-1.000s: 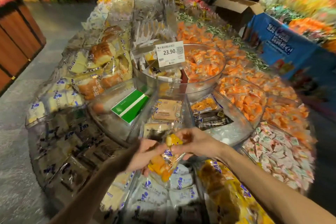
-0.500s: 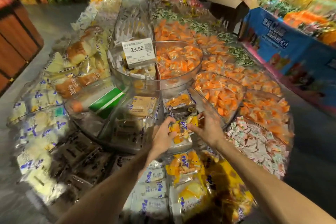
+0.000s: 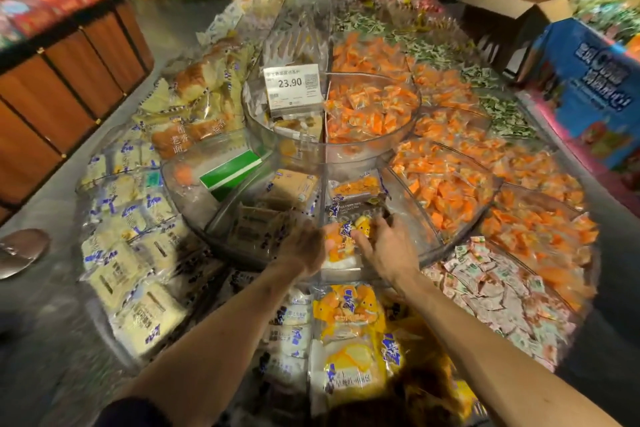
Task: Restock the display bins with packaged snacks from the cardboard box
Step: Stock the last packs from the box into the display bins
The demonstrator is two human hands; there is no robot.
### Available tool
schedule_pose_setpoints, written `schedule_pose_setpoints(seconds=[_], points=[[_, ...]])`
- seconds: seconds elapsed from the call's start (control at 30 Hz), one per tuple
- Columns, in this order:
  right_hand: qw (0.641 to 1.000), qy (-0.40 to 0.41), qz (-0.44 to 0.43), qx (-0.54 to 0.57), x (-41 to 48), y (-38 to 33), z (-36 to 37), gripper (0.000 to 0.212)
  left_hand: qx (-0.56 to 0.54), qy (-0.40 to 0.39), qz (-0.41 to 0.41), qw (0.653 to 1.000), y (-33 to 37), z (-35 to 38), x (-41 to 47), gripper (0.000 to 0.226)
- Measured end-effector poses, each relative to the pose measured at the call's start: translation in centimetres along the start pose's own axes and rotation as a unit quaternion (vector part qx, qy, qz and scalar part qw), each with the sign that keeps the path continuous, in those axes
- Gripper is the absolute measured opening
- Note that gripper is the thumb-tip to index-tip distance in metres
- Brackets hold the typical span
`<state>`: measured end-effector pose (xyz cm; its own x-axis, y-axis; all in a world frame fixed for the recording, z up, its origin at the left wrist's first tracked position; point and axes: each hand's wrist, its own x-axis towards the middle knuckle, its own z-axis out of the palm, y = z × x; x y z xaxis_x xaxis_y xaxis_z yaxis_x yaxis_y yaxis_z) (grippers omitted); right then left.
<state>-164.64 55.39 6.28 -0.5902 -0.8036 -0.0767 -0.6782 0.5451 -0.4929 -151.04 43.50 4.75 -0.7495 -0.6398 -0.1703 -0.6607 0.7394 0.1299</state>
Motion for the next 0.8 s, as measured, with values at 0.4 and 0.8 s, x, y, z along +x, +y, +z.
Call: schedule_pose_setpoints(seconds=[0.4,0.8], points=[[0.976,0.033,-0.213,0.024,-2.3,-11.9,-4.1,0.038,-0.250,0.136,-0.062,0.957,-9.4,-11.3,-9.6,0.025],[0.830,-0.182,-0.524,0.069,-19.6,-47.5,17.1,0.025,-0.186,0.201,-0.366,0.889,-38.3,-11.1,-50.1,0.036]])
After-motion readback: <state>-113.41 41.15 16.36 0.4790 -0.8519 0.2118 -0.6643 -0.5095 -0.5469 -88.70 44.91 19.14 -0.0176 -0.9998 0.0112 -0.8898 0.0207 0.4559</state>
